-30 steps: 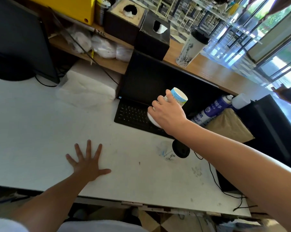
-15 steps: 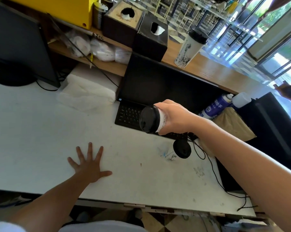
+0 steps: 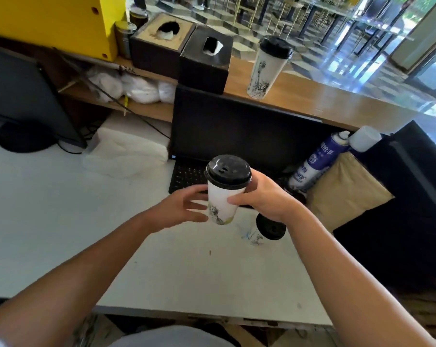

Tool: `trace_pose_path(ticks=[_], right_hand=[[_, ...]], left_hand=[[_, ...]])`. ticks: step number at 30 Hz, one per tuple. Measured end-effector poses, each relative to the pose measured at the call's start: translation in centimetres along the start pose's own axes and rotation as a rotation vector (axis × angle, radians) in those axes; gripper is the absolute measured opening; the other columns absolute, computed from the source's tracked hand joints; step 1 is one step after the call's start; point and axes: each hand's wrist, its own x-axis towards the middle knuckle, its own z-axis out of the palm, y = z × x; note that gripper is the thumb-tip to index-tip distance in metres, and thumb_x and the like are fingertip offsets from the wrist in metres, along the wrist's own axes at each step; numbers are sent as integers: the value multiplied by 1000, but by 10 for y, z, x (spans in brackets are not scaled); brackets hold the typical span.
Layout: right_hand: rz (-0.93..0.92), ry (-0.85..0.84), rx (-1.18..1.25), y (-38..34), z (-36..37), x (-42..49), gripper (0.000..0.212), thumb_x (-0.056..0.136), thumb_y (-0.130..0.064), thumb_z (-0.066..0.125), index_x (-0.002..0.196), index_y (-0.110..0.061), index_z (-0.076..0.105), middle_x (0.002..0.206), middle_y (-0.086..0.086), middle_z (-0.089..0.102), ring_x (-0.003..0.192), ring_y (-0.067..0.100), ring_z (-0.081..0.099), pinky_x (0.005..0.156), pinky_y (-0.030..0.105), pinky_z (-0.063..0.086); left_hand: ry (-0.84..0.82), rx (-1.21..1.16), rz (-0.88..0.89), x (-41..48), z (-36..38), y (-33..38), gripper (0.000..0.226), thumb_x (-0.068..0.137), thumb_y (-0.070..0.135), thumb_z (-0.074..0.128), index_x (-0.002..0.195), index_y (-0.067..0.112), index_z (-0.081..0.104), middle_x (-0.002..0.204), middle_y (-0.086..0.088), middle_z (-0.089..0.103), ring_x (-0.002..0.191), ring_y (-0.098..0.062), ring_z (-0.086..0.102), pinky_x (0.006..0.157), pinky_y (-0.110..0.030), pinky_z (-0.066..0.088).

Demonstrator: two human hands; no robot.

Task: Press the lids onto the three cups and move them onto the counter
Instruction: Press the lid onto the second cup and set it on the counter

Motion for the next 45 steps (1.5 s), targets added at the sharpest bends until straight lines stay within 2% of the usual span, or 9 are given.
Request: trace_pose_path(ticks=[3, 6, 10, 12, 20, 29, 33, 37, 45], right_hand=[[-33, -58, 124, 7, -18, -3, 63, 76, -6, 82, 135, -14, 59, 131, 15, 69, 124, 33, 64, 103, 51, 53], [-50, -78, 189, 11, -44, -4, 63, 78, -7, 80, 136, -7, 57, 134, 20, 66, 127, 39, 61, 109, 58, 46], [-91, -60, 263, 11, -78, -7, 58, 82, -5, 78, 136, -14, 58, 133, 12, 68, 123, 33, 65, 101, 51, 54], [-92, 28, 236, 10, -95, -7, 60, 82, -6, 80, 136, -16, 57, 132, 9, 68, 119, 29, 68, 98, 53, 57], [-215, 238, 173, -12, -162, -7, 52, 83, -3, 81, 130, -15, 62, 125, 4, 72, 107, 23, 74, 85, 47, 63], [-390, 327, 97, -59, -221, 10, 42, 92, -4, 71, 129, -22, 66, 121, -7, 75, 100, 12, 76, 76, 28, 63], [-444, 415, 47, -85, -242, 33, 39, 91, -7, 70, 113, -40, 69, 114, -19, 76, 98, 7, 75, 84, 35, 63], [-462, 473, 14, -97, -262, 57, 39, 91, -11, 69, 122, -34, 70, 113, -25, 73, 100, 3, 73, 89, 42, 62], [-405, 484, -36, -85, -287, 89, 47, 91, -11, 67, 101, -57, 66, 97, -44, 67, 106, 3, 70, 95, 50, 59]], left_hand=[[-76, -46, 109, 9, 16, 45, 64, 81, 2, 77, 130, 40, 59, 130, 6, 66, 119, -15, 64, 86, -21, 55], [-19, -54, 163, 20, 32, 65, 61, 86, -5, 69, 130, 37, 59, 128, 5, 68, 118, -14, 64, 85, -21, 55], [124, -9, 140, 46, 50, 81, 65, 83, 1, 76, 137, 28, 51, 130, -1, 66, 119, -21, 63, 97, -46, 54], [208, 42, 140, 63, 60, 92, 67, 81, 5, 79, 138, 29, 50, 130, 1, 64, 119, -20, 63, 100, -50, 53], [439, 96, 271, 129, 101, 137, 72, 77, 15, 84, 138, 30, 50, 123, 9, 65, 108, -4, 66, 87, -25, 57], [559, 210, 465, 195, 108, 202, 71, 82, 18, 79, 145, 26, 48, 127, 11, 68, 119, -4, 61, 103, -37, 51], [599, 203, 476, 226, 100, 232, 82, 76, 12, 82, 148, 26, 44, 122, 16, 68, 115, -7, 65, 97, -28, 53], [596, 210, 454, 256, 87, 248, 95, 72, -4, 79, 151, 27, 37, 133, 1, 64, 119, -14, 63, 99, -31, 53], [579, 225, 367, 303, 79, 240, 88, 78, -6, 74, 150, 29, 37, 134, 3, 63, 126, -13, 58, 103, -32, 50]])
